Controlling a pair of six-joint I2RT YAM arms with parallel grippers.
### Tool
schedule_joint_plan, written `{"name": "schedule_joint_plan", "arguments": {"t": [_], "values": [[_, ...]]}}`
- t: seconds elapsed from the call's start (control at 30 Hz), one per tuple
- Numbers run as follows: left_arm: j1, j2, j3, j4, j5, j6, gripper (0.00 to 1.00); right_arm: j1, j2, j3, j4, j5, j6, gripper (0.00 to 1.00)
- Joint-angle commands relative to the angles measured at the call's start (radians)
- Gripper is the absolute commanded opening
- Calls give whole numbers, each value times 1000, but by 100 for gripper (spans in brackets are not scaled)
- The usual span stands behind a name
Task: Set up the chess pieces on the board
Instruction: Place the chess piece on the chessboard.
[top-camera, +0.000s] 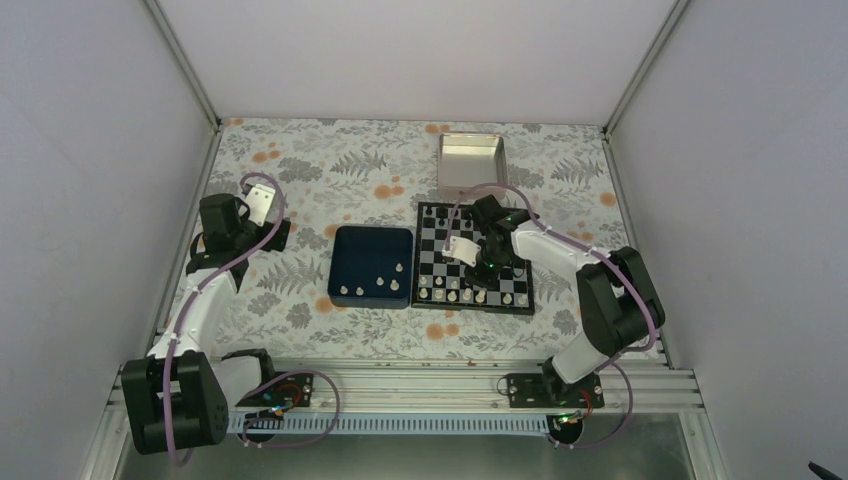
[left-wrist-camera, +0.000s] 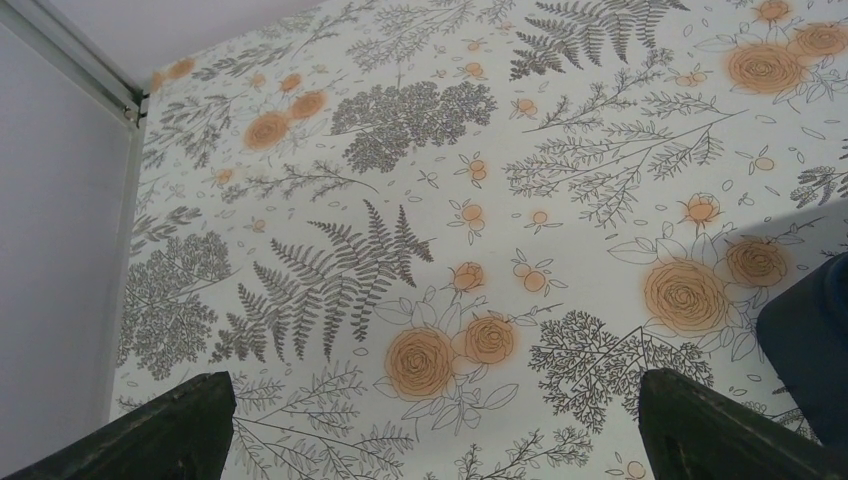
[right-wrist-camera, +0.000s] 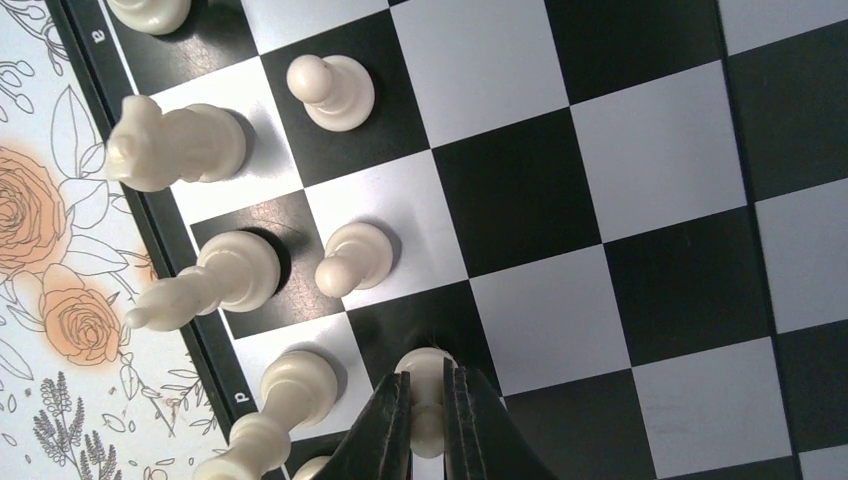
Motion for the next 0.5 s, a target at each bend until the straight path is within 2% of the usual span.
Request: {"name": "schedule_joint_plan", "arguments": {"t": [0.0,0.47], "values": [[5,7,-1,16,3,-2,100,7,14,6,2,-33,-21,5],[5,4,-3,16,9,1,100,13,49,22,4,-29,-16,8]]}}
